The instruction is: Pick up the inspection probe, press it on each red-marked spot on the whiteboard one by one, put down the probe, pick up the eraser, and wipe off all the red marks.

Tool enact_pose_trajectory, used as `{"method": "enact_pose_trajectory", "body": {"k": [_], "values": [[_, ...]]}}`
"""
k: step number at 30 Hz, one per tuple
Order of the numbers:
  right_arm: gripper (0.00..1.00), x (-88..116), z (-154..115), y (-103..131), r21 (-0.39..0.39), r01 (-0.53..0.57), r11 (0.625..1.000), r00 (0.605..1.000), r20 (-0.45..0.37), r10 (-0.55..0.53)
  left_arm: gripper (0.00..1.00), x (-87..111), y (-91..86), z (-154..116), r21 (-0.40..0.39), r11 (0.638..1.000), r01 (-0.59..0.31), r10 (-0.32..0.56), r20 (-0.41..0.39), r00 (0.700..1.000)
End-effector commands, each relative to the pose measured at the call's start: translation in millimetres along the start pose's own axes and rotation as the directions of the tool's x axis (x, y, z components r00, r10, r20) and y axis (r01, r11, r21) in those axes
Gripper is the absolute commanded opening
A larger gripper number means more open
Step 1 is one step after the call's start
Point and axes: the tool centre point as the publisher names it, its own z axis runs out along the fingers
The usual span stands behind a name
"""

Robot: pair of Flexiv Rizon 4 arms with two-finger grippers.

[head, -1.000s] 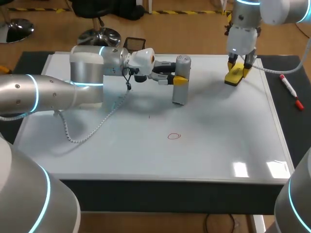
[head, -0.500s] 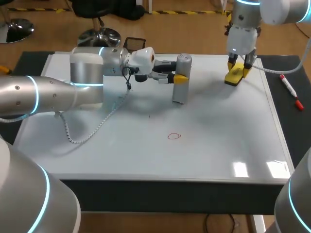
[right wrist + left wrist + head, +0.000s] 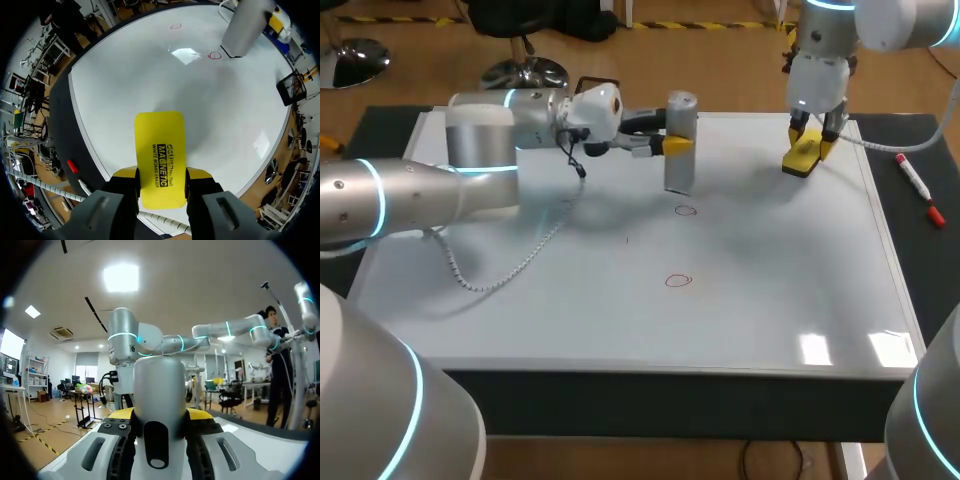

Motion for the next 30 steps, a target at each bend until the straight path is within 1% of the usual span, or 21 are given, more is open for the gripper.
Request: {"method": "enact_pose_trajectory", "body": {"k": [1, 9, 16, 20, 25, 30], "values": [[0.00, -0.3, -1.4, -0.8, 0.001, 0.002, 1.000, 1.000, -0.004, -0.001, 0.00, 8.7, -14.4, -21.5, -0.019, 1.000, -0.014, 0.015, 0.059, 0.998], [0.00, -0.3, -1.4, -0.8, 0.001, 0.002, 1.000, 1.000, -0.004, -0.001, 0.00, -0.2, -30.7, -63.2, -0.048, 0.998, -0.043, 0.050, 0.144, 0.988], [0.00, -0.3, -1.4, -0.8, 0.001, 0.002, 1.000, 1.000, -0.004, -0.001, 0.00, -6.9, -41.4, -100.7, -0.086, 0.994, -0.061, 0.079, 0.219, 0.972], [0.00, -0.3, -1.4, -0.8, 0.001, 0.002, 1.000, 1.000, -0.004, -0.001, 0.00, -9.6, -47.9, -121.2, -0.094, 0.993, -0.068, 0.090, 0.259, 0.962], [0.00, -0.3, -1.4, -0.8, 0.001, 0.002, 1.000, 1.000, -0.004, -0.001, 0.00, -12.1, -52.0, -144.0, -0.107, 0.992, -0.070, 0.100, 0.306, 0.947], [0.00, -0.3, -1.4, -0.8, 0.001, 0.002, 1.000, 1.000, -0.004, -0.001, 0.00, -12.8, -51.4, -164.6, -0.116, 0.991, -0.062, 0.099, 0.345, 0.933]]}}
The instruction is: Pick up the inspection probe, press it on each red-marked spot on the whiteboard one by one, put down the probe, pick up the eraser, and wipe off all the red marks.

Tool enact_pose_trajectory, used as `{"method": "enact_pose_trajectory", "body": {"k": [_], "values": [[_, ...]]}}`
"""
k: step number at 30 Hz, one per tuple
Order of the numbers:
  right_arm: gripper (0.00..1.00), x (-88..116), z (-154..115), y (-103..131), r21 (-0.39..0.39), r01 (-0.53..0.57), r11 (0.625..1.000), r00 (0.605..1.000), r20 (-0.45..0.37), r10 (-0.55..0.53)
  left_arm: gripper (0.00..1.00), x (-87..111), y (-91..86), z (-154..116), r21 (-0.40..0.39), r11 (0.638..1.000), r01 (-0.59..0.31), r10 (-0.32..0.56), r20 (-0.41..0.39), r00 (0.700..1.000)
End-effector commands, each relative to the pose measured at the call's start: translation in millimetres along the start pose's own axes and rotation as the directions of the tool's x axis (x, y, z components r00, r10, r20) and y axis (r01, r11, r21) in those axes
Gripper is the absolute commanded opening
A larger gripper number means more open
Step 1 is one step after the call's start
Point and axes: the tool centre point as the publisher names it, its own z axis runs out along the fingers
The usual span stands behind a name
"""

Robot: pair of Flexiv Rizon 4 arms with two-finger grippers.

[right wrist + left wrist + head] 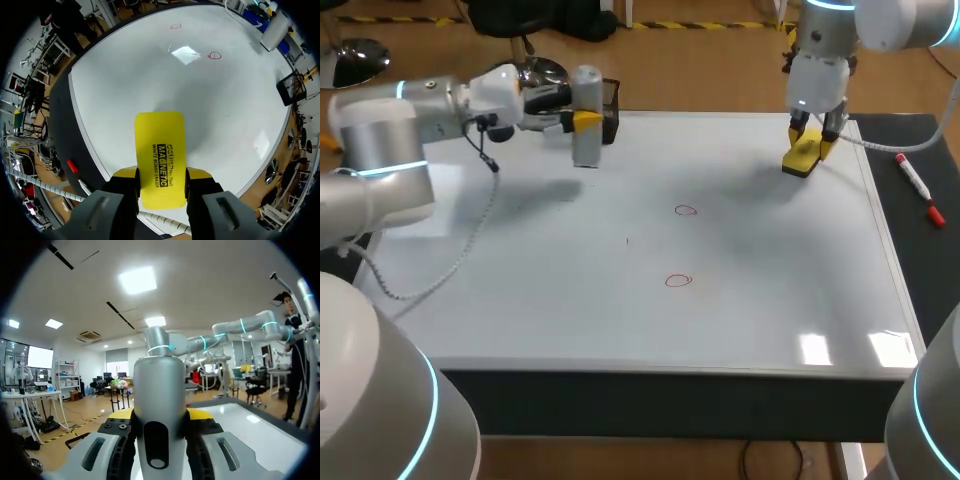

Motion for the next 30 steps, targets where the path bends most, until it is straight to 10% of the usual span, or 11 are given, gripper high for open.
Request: {"method": "enact_pose_trajectory", "body": {"k": [1, 30], "values": [[0.00, -0.3, -1.3, -0.8, 0.001, 0.002, 1.000, 1.000, -0.004, -0.002, 0.00, 5.5, -4.7, -15.9, -0.006, 1.000, -0.003, 0.004, 0.080, 0.997], [0.00, -0.3, -1.3, -0.8, 0.001, 0.002, 1.000, 1.000, -0.004, -0.002, 0.00, -22.9, -4.6, -72.4, 0.017, 1.000, 0.001, -0.005, 0.233, 0.973]]}}
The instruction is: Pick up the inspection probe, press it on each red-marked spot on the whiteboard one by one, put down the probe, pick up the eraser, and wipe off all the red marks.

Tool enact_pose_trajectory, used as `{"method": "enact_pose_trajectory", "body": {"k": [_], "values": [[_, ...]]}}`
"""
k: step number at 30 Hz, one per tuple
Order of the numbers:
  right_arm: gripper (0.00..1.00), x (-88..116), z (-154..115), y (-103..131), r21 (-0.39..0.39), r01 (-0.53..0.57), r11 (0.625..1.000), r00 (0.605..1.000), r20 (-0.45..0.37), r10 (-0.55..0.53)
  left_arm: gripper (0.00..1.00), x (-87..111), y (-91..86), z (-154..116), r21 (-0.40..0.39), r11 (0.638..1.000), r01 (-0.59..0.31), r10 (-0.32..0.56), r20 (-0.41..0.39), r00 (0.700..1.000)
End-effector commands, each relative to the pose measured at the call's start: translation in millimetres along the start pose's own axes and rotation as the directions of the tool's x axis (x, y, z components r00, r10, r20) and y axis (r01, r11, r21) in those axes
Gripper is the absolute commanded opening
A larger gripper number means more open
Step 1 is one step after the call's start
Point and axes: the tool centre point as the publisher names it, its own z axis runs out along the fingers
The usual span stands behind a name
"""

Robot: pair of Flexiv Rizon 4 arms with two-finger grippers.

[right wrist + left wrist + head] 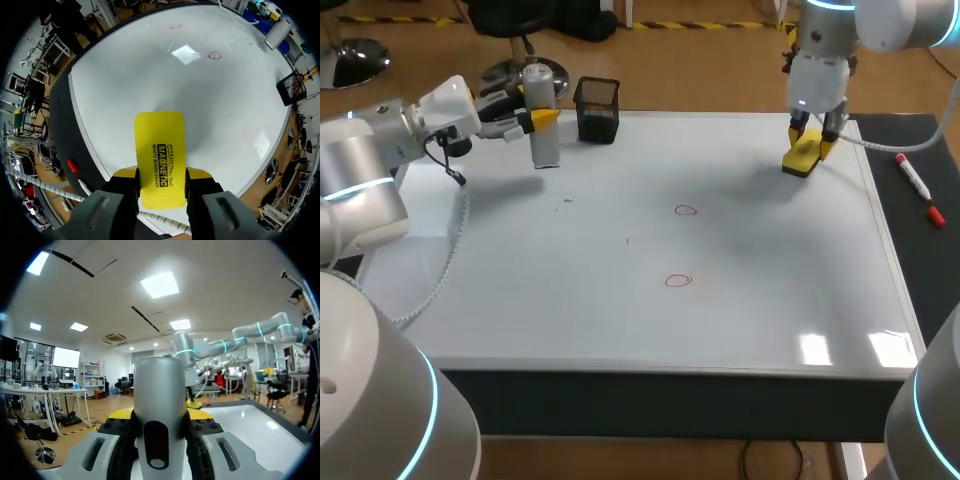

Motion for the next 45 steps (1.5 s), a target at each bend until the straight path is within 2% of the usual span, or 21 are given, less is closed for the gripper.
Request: {"method": "enact_pose_trajectory", "body": {"k": [1, 15, 16, 18, 25, 31, 45], "values": [[0.00, -0.2, -1.3, -0.8, 0.001, 0.001, 1.000, 1.000, -0.004, -0.001, 0.00, 1.4, -3.2, -1.5, -0.004, 1.000, -0.002, 0.002, 0.008, 1.000], [0.00, -0.2, -1.3, -0.8, 0.001, 0.001, 1.000, 1.000, -0.004, -0.001, 0.00, 1.4, -3.2, -1.5, -0.004, 1.000, -0.002, 0.002, 0.008, 1.000], [0.00, -4.4, -6.6, 8.9, 0.013, 0.007, 1.000, 1.000, -0.008, -0.007, 0.00, 1.4, -3.2, -1.5, -0.004, 1.000, -0.002, 0.002, 0.008, 1.000], [0.00, -10.1, -8.2, 11.3, 0.033, 0.032, 0.999, 0.999, -0.016, -0.032, 0.00, 1.4, -3.2, -1.5, -0.004, 1.000, -0.002, 0.002, 0.008, 1.000], [0.00, -41.1, -17.8, 57.3, 0.099, 0.142, 0.985, 0.990, -0.028, -0.140, 0.00, 1.4, -3.2, -1.5, -0.004, 1.000, -0.002, 0.002, 0.008, 1.000], [0.00, -58.8, -18.7, 90.6, 0.139, 0.230, 0.963, 0.973, -0.011, -0.231, 0.00, 1.4, -3.2, -1.5, -0.004, 1.000, -0.002, 0.002, 0.008, 1.000], [0.00, -104.7, 3.2, 187.5, 0.117, 0.409, 0.905, 0.911, -0.007, -0.411, 0.00, 1.4, -3.2, -1.5, -0.004, 1.000, -0.002, 0.002, 0.008, 1.000]]}}
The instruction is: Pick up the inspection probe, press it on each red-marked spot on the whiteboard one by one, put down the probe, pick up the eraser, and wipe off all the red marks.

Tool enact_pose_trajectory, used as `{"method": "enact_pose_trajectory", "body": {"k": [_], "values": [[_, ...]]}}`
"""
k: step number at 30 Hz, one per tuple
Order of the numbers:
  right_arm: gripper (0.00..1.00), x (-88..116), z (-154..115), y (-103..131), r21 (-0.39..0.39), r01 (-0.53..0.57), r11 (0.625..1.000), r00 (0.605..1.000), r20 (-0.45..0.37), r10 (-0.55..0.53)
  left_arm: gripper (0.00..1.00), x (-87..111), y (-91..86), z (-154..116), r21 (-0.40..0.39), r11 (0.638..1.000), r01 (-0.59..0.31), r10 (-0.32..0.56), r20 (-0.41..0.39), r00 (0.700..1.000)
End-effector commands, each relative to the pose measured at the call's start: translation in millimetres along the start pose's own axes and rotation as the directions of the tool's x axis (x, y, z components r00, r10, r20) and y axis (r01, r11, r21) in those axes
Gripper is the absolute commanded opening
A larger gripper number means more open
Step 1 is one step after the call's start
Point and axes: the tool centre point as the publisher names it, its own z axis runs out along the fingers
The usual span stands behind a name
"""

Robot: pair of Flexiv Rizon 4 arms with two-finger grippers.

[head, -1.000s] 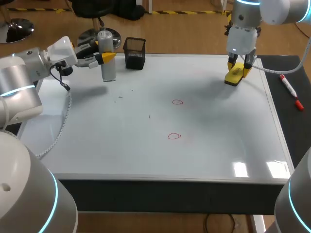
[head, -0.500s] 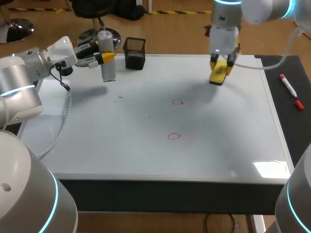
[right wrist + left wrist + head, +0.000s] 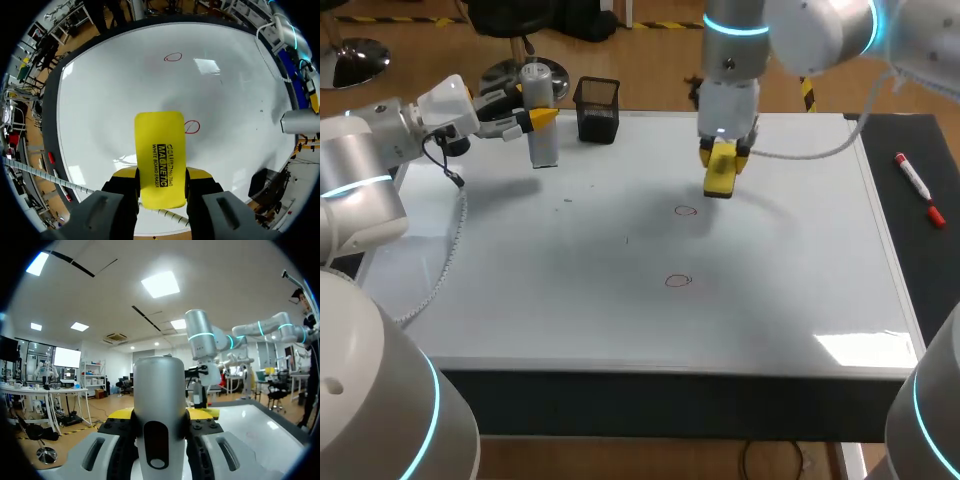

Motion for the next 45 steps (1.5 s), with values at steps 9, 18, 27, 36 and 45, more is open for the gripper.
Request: {"method": "enact_pose_trajectory", "body": {"k": [9, 18, 27, 36, 45], "values": [[0.00, -45.5, 4.5, 40.5, 0.061, 0.065, 0.996, 0.997, -0.044, -0.062, 0.00, 1.1, -0.9, 0.2, 0.001, 1.000, -0.002, 0.002, 0.003, 1.000], [0.00, -53.0, 35.3, 41.5, 0.026, 0.094, 0.995, 0.994, -0.057, -0.093, 0.00, 1.1, -0.9, 0.2, 0.001, 1.000, -0.002, 0.002, 0.003, 1.000], [0.00, -58.0, 47.1, 40.1, 0.031, 0.113, 0.993, 0.993, -0.046, -0.111, 0.00, 1.1, -0.9, 0.2, 0.001, 1.000, -0.002, 0.002, 0.003, 1.000], [0.00, -61.5, 51.6, 38.7, 0.039, 0.122, 0.992, 0.992, -0.043, -0.121, 0.00, 1.1, -0.9, 0.2, 0.001, 1.000, -0.002, 0.002, 0.003, 1.000], [0.00, -53.8, 62.3, 38.4, 0.019, 0.105, 0.994, 0.994, -0.042, -0.104, 0.00, 1.1, -0.9, 0.2, 0.001, 1.000, -0.002, 0.002, 0.003, 1.000]]}}
